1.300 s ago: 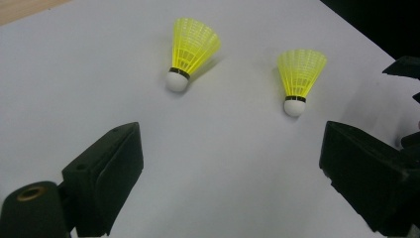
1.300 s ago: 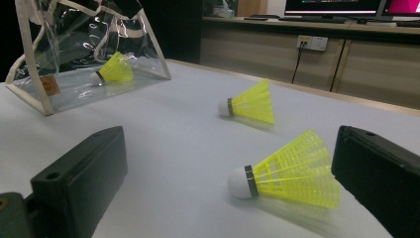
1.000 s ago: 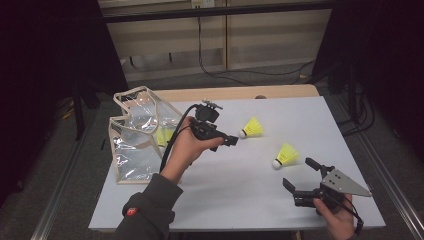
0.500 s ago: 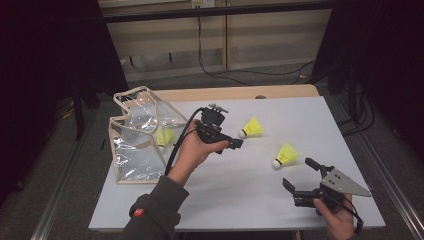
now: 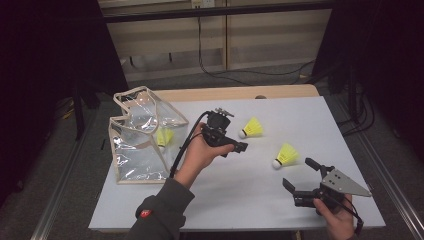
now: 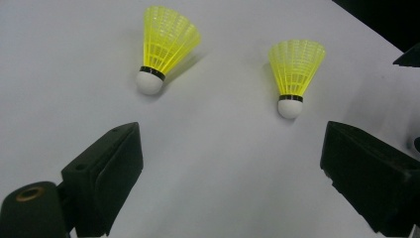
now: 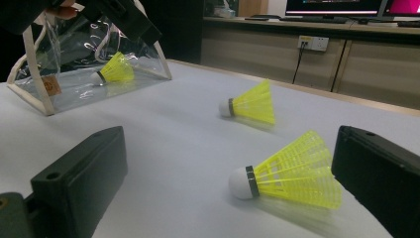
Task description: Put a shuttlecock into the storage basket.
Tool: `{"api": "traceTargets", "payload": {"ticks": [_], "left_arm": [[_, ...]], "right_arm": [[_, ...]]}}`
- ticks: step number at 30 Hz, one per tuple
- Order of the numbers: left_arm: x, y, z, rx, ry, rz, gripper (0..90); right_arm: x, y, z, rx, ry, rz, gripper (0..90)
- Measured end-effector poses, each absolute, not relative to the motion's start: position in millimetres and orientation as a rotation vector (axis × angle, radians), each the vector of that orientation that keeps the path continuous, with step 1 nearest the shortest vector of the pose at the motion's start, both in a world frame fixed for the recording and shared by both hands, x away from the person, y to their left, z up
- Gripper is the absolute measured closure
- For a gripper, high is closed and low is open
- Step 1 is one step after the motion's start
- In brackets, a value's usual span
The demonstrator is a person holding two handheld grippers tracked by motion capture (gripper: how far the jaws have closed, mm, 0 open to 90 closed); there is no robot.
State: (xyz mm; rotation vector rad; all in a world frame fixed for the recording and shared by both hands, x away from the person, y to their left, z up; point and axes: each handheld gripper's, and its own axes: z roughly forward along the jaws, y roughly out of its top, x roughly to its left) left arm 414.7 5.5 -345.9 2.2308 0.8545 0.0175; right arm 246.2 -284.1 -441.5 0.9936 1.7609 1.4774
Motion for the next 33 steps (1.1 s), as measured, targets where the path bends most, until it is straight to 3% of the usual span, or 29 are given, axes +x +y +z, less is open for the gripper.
{"api": "traceTargets", "payload": {"ticks": [33], "left_arm": [[408, -17, -372, 2.251, 0.834, 0.021, 8.1]], "right_arm": [[246, -284, -442, 0.991, 1.765, 1.472, 0.9]]}}
